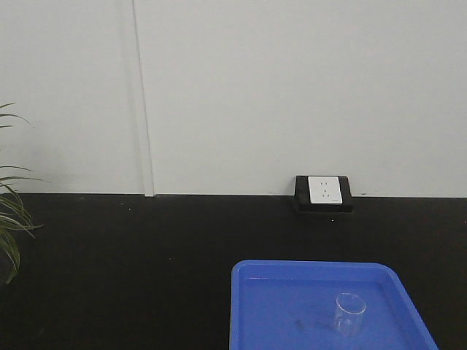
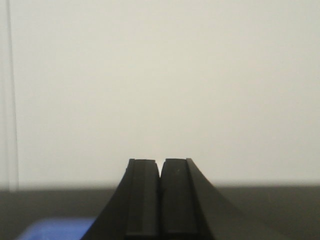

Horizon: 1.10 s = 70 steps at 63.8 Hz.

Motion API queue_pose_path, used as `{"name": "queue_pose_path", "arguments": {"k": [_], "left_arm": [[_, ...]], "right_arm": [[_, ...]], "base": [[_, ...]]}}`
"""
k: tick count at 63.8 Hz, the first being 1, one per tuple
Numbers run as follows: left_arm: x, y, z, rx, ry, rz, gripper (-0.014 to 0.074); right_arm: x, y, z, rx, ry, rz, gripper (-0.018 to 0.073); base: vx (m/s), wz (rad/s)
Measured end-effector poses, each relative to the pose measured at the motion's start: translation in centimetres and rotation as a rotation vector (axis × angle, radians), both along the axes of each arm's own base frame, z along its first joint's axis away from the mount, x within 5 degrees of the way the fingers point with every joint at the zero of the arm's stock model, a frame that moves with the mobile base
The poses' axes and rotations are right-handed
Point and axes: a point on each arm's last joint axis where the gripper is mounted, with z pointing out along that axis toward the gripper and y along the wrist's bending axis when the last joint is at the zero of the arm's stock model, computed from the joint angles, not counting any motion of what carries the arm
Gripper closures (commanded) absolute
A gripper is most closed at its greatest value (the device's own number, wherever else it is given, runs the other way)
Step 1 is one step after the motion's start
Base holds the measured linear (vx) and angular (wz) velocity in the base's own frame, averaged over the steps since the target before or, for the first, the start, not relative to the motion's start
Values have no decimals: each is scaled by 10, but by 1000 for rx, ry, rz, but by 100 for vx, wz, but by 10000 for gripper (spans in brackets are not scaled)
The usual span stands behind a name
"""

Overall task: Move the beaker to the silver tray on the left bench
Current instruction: 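Lower the open right gripper toward the clear beaker in the blue tray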

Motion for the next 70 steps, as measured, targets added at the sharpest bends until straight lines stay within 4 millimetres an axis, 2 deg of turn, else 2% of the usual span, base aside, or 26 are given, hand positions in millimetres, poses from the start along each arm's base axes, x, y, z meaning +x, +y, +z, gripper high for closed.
{"name": "queue_pose_path", "arguments": {"k": [11,16,22,34,45,64,70], "left_arm": [[0,0,0,0,0,0,595],[0,0,0,0,0,0,595],[0,0,0,0,0,0,595],[0,0,0,0,0,0,595],[0,0,0,0,0,0,595],[0,0,0,0,0,0,595],[0,0,0,0,0,0,595]], "right_arm": [[-13,-1,24,17,-299,-6,511],[-17,-1,30,18,-372,-8,511],[-16,-1,29,35,-364,2,511],[-9,-1,19,101,-231,35,511],[-9,-1,19,131,-222,49,511],[-13,-2,27,139,-312,52,508],[-15,-1,38,140,-294,54,506]], "base": [[0,0],[0,0],[0,0],[0,0],[0,0],[0,0],[0,0]]}}
